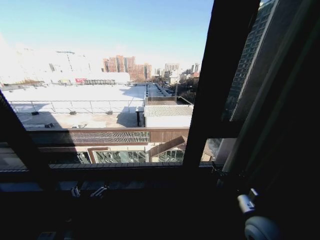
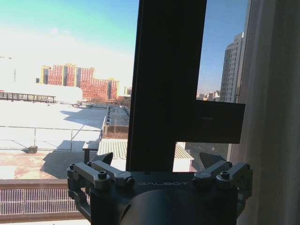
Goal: Open the curtains by pulling them apart, changing their state from closed to fully open.
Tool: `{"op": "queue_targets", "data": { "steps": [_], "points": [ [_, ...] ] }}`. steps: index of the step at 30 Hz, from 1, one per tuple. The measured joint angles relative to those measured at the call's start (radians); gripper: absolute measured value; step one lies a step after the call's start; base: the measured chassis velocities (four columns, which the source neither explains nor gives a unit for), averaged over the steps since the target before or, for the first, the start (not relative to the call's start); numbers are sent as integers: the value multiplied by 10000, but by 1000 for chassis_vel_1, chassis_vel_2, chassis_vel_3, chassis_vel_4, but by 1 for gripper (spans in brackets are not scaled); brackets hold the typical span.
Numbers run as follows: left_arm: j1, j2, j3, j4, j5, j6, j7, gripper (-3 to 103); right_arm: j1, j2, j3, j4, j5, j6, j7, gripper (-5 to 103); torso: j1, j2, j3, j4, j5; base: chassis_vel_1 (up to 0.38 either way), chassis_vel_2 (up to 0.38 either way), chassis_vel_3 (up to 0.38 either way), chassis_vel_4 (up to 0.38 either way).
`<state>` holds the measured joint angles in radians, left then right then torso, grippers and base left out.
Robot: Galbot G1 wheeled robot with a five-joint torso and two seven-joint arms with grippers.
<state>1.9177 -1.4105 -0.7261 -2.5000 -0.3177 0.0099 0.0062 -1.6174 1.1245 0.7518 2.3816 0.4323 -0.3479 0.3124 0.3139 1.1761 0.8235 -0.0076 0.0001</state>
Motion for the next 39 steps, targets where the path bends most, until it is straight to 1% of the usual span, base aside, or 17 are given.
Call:
{"op": "queue_targets", "data": {
  "steps": [21, 35, 39],
  "points": [
    [-15, -44, 63, 0, 10, -43, 28, 100, -314, 185, -255, 82, -700, 18, -191, 100, 0, 0, 0, -2, 1, 349, 358, -350, -346],
    [-42, -65, 1, 0, -15, -64, 29, 100, -294, 224, -468, 70, -890, 36, -203, 100, 1, -1, 1, 1, -1, 349, 359, -349, -357],
    [-47, -64, 0, 0, -19, -63, 29, 100, -296, 248, -483, 58, -901, 37, -206, 100, 1, -1, 0, -2, 2, 367, 365, -357, -353]
  ]
}}
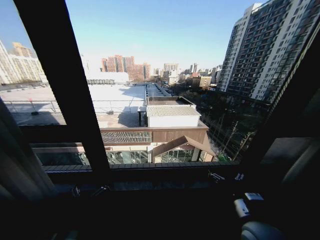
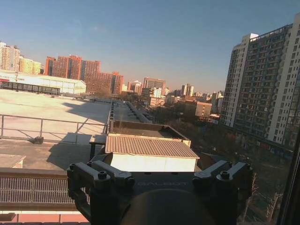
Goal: Open the curtains by pulling them apart, changing their state from closed to fully open.
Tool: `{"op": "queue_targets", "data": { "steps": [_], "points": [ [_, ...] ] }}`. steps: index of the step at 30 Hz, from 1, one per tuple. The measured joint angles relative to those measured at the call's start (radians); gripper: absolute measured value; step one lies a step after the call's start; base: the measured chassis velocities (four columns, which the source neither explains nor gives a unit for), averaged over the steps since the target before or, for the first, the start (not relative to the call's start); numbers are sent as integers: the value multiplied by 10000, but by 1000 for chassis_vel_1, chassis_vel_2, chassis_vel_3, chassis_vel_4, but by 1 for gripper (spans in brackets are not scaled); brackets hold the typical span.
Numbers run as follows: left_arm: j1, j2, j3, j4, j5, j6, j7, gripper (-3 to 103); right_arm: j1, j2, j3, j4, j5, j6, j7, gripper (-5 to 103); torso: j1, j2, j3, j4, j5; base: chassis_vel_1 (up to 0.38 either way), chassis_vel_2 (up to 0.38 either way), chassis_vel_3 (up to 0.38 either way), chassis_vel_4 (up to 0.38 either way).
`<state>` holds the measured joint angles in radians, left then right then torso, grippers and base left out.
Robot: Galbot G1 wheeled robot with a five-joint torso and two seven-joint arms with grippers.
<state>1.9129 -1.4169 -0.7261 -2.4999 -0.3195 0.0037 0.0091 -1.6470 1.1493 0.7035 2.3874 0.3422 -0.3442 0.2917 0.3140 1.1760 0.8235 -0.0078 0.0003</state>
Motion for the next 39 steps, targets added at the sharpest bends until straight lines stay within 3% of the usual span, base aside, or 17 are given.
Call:
{"op": "queue_targets", "data": {
  "steps": [20, 26, 28, 34, 39],
  "points": [
    [-11, -69, 11, 0, -4, 37, -6, 100, 10, 49, -153, -54, -21, 18, -5, 100, 0, -1, 1, 2, -1, 348, 352, -359, -355],
    [-34, -39, 22, 0, -1, 44, -35, 100, 6, 59, -244, -177, 35, 385, -121, 100, -1, 1, -1, -3, 0, 344, 348, -357, -362],
    [-70, 34, -31, 0, -35, 51, -84, 100, 1, 57, -261, -192, 47, 445, -177, 100, -1, 1, -2, 6, -7, 336, 265, -294, -290],
    [-880, 1126, -424, 101, -865, 655, -761, 100, -38, 31, -283, -250, 52, 465, -207, 100, 0, 1, 0, -1, -3, 157, 153, -150, -177],
    [-2204, 2265, -417, 1133, -1686, 967, -1446, 100, -325, 52, -286, -257, 6, 499, -177, 100, 0, -2, 2, -2, 8, 2, 12, -2, -28]
  ]
}}
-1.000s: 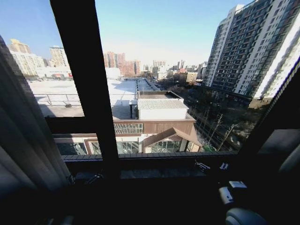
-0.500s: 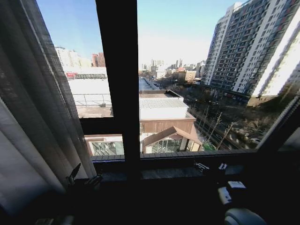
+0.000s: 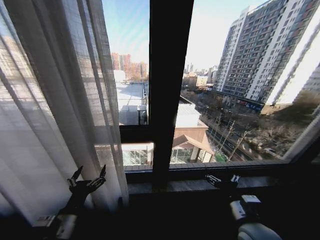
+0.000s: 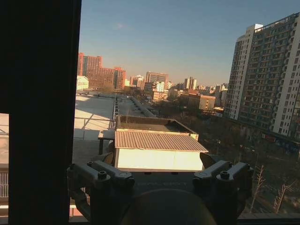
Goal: Open the curtains by pulling them apart, changing their state from closed to fully open.
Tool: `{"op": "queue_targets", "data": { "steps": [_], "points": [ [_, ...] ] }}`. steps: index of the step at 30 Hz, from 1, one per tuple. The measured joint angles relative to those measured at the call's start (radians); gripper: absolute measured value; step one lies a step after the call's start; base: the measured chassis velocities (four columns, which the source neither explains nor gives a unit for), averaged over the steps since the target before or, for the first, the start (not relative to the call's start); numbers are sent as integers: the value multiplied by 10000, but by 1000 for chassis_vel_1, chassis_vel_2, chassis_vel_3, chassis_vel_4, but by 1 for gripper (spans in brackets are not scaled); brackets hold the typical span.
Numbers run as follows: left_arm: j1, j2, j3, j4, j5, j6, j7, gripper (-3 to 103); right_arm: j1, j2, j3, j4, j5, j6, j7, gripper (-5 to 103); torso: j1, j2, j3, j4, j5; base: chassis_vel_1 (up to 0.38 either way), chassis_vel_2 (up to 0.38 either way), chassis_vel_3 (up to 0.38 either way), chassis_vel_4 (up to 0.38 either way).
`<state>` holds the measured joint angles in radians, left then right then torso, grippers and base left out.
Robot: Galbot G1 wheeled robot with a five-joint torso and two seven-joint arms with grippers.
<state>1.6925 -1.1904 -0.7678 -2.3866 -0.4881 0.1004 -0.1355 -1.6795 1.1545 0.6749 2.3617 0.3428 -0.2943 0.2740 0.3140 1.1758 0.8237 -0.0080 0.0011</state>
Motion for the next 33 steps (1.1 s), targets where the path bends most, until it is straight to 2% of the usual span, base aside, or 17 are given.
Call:
{"op": "queue_targets", "data": {
  "steps": [10, 14, 19, 31, 33],
  "points": [
    [-1596, 929, 419, 1505, -627, 203, -179, 100, -152, 145, 101, -100, -247, 96, 70, 100, 0, 1, -1, 3, -17, -8, -12, 11, 17],
    [-2172, 1325, 521, 1992, -847, 408, -276, 100, 10, 197, 73, -275, -297, 141, 83, 100, 1, 1, 0, 3, -9, 0, 0, 0, 0],
    [-2484, 1816, 740, 2158, -1023, 603, -255, 100, 350, 131, 153, -499, -230, 141, 280, 100, 0, 1, -1, 2, -6, 0, 0, 0, 0],
    [-2624, 2125, 1203, 2245, -1027, 679, -165, 100, 913, -195, 5, -858, -38, 104, 290, 100, 0, 1, -1, 8, -8, 0, 0, 0, 0],
    [-2908, 2249, 1514, 2280, -1049, 771, -139, 100, 908, -219, 40, -862, 7, 100, 290, 100, 0, 2, -1, 1, -8, 0, 0, 0, 0]
  ]
}}
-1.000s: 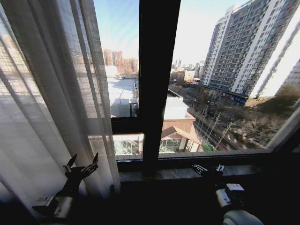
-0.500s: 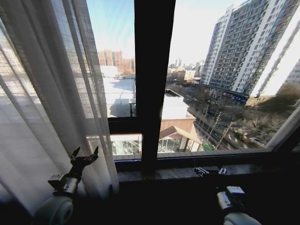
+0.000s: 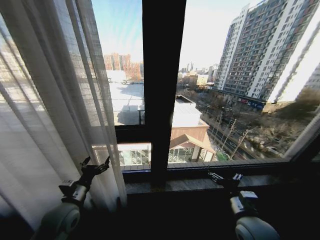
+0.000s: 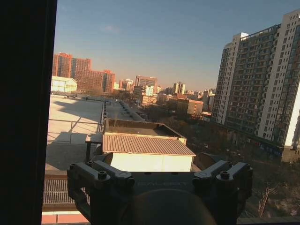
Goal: Open the curtains by pulling them apart, changing their state from closed to fully open.
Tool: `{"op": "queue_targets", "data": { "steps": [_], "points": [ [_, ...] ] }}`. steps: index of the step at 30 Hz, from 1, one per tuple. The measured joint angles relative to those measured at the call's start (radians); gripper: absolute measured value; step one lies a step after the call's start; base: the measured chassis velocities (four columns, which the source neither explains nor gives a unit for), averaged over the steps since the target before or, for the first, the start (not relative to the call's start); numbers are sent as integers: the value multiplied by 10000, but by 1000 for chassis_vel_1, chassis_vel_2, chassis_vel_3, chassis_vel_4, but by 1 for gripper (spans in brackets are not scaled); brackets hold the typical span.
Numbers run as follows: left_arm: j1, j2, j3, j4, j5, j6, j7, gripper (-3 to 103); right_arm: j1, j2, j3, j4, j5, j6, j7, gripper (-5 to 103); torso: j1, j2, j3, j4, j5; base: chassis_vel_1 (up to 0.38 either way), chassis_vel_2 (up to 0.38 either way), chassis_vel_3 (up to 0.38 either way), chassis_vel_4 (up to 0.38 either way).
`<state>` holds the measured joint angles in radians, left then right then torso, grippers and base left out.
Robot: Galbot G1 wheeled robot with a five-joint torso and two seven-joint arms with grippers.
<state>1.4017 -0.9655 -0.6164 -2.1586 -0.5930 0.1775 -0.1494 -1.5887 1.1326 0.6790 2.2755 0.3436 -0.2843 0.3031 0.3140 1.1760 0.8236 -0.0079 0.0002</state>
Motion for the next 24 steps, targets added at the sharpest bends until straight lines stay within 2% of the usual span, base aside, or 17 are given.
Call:
{"op": "queue_targets", "data": {
  "steps": [5, 7, 16, 21, 24],
  "points": [
    [-181, 176, 333, 1, -68, 83, 219, 100, 6, -11, 64, 2, 40, -3, 0, 100, 1, 0, 0, 1, 0, 0, 0, 0, 0],
    [-205, 354, 591, 22, -57, 82, 577, 100, 25, 18, 71, -20, 51, -5, 0, 100, 0, 0, 0, 2, 1, 0, 0, 0, 0],
    [-500, 676, 786, 247, -56, 50, 858, 100, 157, 13, 19, -98, 54, -6, -6, 100, 0, 0, 0, 3, 0, 0, 0, 0, 0],
    [-793, 700, 935, 417, -91, 6, 510, 100, 158, 14, 22, -122, 54, -6, -6, 100, 0, 0, 0, 1, 0, 0, 0, 0, 0],
    [-940, 637, 1049, 482, -56, 46, -194, 101, 191, 7, 16, -150, 54, -6, -6, 100, 0, 0, 0, 2, 0, 0, 0, 0, 0]
  ]
}}
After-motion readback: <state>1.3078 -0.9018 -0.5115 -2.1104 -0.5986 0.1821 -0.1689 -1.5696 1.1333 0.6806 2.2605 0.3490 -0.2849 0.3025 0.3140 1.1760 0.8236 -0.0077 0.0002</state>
